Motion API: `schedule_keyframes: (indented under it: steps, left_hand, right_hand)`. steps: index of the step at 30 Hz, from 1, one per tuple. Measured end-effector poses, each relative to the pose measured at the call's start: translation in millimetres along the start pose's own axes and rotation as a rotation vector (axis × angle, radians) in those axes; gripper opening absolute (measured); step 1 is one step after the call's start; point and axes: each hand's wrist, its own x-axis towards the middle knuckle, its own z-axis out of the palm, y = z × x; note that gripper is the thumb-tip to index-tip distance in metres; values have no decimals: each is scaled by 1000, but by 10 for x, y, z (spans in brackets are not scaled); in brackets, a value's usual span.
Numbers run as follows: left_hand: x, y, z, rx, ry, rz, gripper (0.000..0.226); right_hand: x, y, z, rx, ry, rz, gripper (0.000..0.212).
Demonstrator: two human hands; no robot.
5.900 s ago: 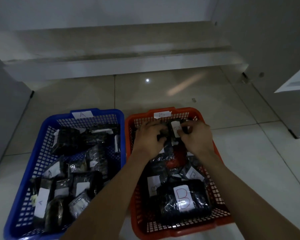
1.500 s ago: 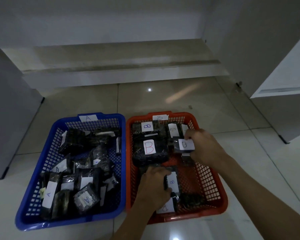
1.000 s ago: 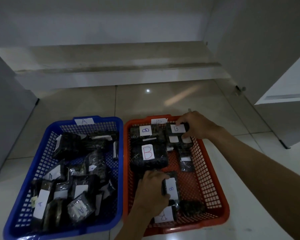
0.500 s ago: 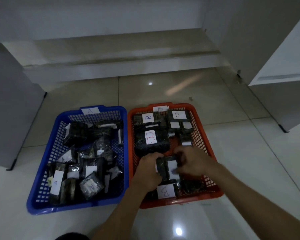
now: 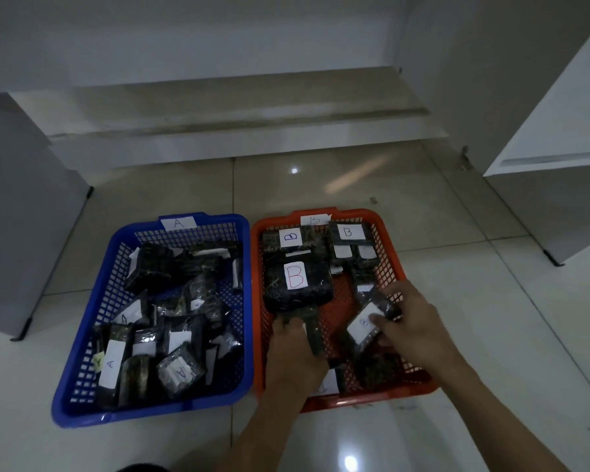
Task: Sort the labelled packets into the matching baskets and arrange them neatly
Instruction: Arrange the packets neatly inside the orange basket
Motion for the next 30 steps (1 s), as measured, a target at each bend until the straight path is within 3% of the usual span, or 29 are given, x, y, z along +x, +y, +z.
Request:
schedule_keyframes:
  steps: [3, 6, 11, 16, 23, 27, 30]
  left_hand:
    - [-60, 119, 77, 80, 49, -85, 57]
    - [-14, 204, 95, 146, 93, -150, 64]
    - [36, 251, 114, 187, 91, -183, 73]
    - [6, 201, 120, 167, 99, -179, 82]
    - [-19, 244, 173, 276, 151, -182, 72]
    - [-4, 194, 196, 283, 180, -153, 70]
    - [1, 133, 188, 241, 162, -136, 65]
  right_hand:
    - [-60, -41, -60, 230, 142, 6, 42]
    - [-69, -47, -70, 420, 154, 56, 50]
    - [-104, -74, -88, 569, 136, 115, 37]
    - [-82, 40, -3, 296, 132, 80, 21]
    - [122, 117, 213, -35, 123, -30, 31]
    - [244, 35, 286, -117, 64, -65, 24]
    - [254, 0, 307, -339, 79, -122, 25]
